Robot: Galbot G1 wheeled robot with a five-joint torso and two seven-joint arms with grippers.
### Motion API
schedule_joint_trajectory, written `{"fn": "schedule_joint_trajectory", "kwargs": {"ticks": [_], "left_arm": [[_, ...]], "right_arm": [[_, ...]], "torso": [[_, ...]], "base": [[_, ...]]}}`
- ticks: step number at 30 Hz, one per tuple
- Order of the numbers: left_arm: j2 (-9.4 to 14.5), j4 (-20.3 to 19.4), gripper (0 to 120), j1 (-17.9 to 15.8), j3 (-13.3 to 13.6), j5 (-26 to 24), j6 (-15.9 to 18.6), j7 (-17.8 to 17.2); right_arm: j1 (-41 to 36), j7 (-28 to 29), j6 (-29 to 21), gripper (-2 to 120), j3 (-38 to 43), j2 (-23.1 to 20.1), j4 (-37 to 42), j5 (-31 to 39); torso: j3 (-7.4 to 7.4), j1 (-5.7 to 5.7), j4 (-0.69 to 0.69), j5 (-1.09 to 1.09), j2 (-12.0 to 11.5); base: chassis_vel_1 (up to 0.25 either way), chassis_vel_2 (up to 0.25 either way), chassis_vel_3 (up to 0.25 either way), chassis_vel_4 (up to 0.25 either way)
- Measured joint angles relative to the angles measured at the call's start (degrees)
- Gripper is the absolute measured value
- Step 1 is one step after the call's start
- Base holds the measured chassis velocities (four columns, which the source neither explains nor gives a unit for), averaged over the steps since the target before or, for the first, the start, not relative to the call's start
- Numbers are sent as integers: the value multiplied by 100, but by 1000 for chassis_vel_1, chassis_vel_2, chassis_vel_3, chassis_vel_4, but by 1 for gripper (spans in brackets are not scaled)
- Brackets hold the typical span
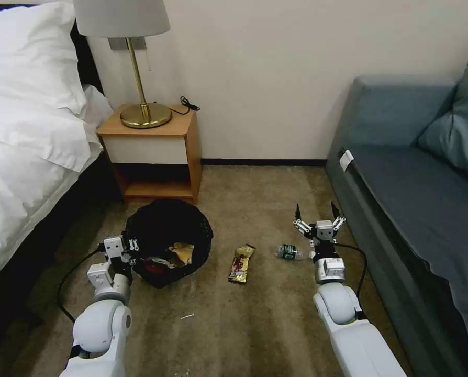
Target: Pick up the trash bin, then pick up the garbage on the floor and place it into the trash bin.
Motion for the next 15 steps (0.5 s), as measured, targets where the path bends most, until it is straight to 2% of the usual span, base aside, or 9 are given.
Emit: {"fn": "schedule_joint_trajectory", "kwargs": {"ticks": [5, 15], "left_arm": [[3, 0, 4, 2, -18, -2, -3, -6], [-43, 113, 4, 20, -46, -24, -75, 7]], "right_arm": [[-8, -14, 50, 100, 11, -6, -24, -49], [-29, -30, 111, 100, -97, -17, -140, 39]], "torso": [[0, 0, 0, 0, 0], [0, 0, 0, 1, 0]], "base": [[-45, 54, 50, -51], [0, 0, 0, 0]]}}
